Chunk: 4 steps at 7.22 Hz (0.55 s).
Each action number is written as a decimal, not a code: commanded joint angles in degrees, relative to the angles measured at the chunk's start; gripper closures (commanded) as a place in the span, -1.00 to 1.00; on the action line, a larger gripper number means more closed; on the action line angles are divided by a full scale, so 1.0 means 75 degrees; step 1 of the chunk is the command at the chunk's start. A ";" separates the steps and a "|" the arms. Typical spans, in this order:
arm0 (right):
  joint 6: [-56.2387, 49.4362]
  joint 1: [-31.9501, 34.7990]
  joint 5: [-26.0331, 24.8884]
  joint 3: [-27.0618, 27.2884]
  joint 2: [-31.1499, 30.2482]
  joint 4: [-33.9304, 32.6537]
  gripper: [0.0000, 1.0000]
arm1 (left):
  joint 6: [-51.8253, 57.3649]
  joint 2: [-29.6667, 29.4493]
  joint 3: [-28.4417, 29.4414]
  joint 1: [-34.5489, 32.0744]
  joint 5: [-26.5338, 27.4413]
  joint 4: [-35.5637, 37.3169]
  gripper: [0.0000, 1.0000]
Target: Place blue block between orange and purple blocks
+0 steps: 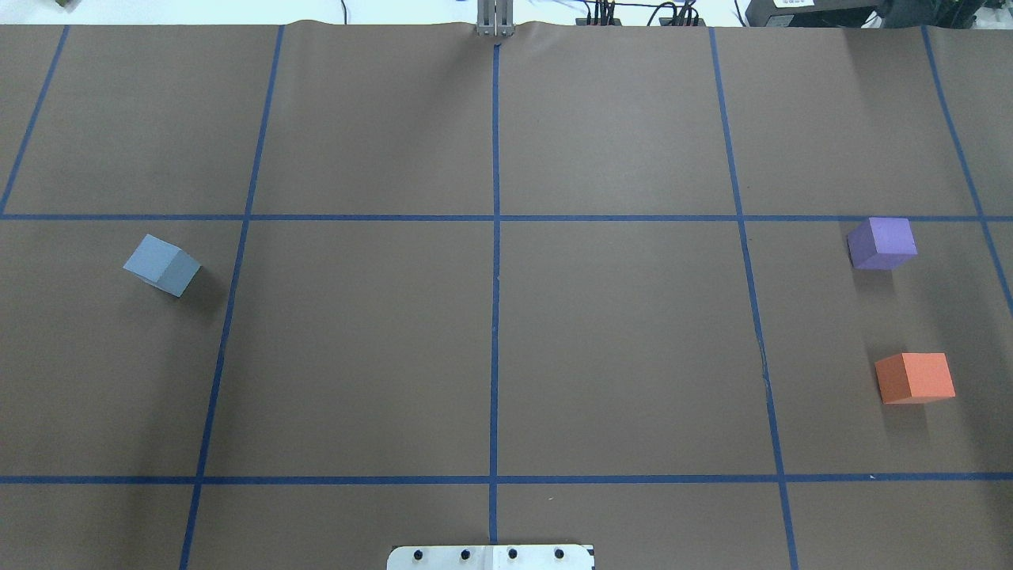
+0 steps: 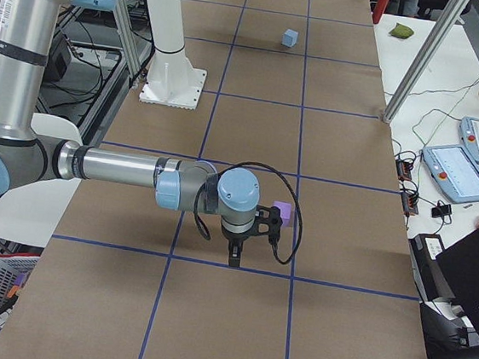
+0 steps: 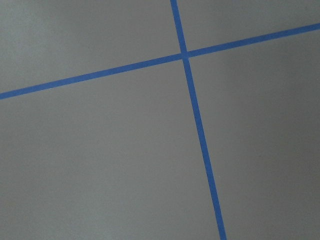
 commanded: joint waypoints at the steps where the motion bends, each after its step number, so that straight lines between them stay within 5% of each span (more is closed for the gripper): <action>1: 0.0020 -0.0020 0.0005 -0.0012 -0.0008 0.0151 -1.00 | -0.0086 -0.0516 -0.0014 0.0332 -0.0230 -0.0056 -1.00; 3: 0.0032 -0.0020 0.0017 -0.0012 -0.0008 0.0140 -1.00 | -0.0435 -0.0731 0.0173 0.0452 -0.1318 -0.0149 -1.00; 4: 0.0032 -0.0020 0.0017 -0.0012 -0.0020 0.0151 -1.00 | -0.0473 -0.0744 0.0140 0.0580 -0.1356 -0.0962 -1.00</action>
